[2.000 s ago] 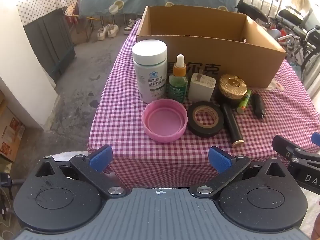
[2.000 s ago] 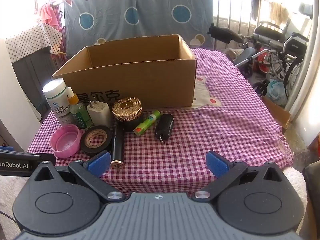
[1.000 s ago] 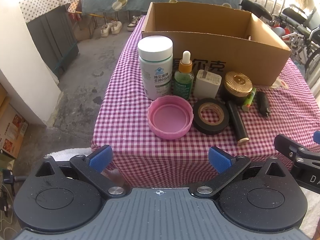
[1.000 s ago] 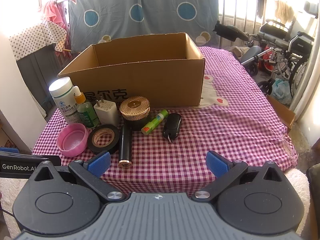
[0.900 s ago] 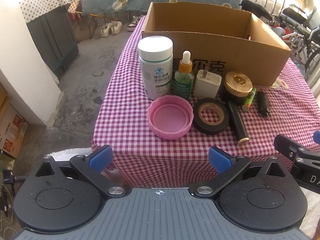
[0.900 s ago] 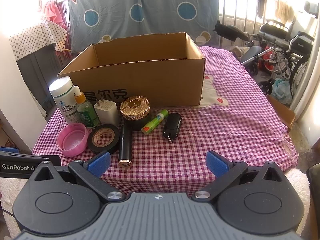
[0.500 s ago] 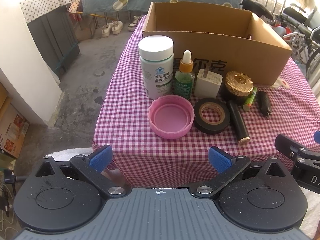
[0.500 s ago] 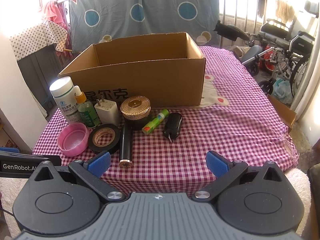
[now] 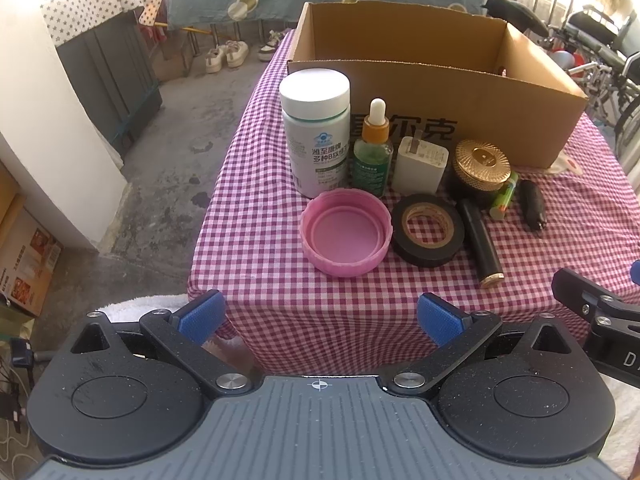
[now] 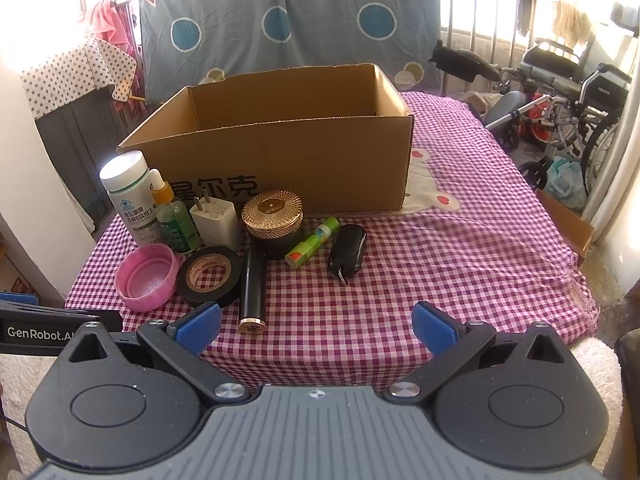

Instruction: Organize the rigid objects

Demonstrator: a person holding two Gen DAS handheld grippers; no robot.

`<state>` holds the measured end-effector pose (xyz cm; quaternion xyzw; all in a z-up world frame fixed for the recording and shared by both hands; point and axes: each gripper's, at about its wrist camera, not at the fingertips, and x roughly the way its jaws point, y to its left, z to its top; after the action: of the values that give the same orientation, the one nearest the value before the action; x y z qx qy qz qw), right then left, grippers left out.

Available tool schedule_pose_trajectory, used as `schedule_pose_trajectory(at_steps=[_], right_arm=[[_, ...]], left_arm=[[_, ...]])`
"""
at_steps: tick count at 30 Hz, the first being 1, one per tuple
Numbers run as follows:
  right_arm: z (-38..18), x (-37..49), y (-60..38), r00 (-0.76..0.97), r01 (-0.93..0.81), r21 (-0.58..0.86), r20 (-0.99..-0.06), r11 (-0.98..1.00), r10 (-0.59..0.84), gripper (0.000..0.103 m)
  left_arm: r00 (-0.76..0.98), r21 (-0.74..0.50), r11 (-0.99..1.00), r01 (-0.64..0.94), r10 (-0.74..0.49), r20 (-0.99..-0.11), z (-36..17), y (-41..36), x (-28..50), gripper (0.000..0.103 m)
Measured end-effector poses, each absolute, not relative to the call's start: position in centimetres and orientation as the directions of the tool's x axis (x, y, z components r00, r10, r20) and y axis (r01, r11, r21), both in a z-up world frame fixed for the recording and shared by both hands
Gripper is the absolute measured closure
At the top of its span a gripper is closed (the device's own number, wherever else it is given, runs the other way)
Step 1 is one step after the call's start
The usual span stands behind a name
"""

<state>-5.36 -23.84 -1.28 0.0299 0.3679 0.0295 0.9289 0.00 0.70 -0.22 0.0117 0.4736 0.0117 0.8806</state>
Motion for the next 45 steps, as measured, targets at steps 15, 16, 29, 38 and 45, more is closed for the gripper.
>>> schedule_pose_trajectory(at_steps=[15,16,29,38,45], right_arm=[[-1.7,-5.0,-24.4,0.731,-0.015,0.086,-0.679,0.996,0.069,0.000],[-1.8,-4.9,-24.6,0.735,-0.013,0.092,-0.675,0.996,0.072,0.000],[-2.6,-1.1,-29.4,0.726,-0.103,0.376,-0.605,0.921,0.328,0.021],[-6.3,3.7,-28.2,0.549,-0.163,0.524,-0.656,0.836,0.518,0.062],[-7.9,5.5,-27.6,0.460,-0.167,0.606,-0.650,0.778,0.605,0.082]], left_arm=[[0.553,0.027,0.999,0.019,0.012,-0.833,-0.6,0.0,0.6,0.000],[0.560,0.024,0.999,0.031,0.002,-0.828,-0.5,-0.1,0.6,0.000],[0.579,-0.190,0.931,0.313,-0.345,-0.739,-1.0,-3.3,2.2,0.011],[0.439,-0.248,0.888,0.388,-0.415,-0.797,-3.1,-6.3,4.2,0.045],[0.404,-0.245,0.887,0.392,-0.405,-0.820,-3.7,-6.9,4.8,0.060]])
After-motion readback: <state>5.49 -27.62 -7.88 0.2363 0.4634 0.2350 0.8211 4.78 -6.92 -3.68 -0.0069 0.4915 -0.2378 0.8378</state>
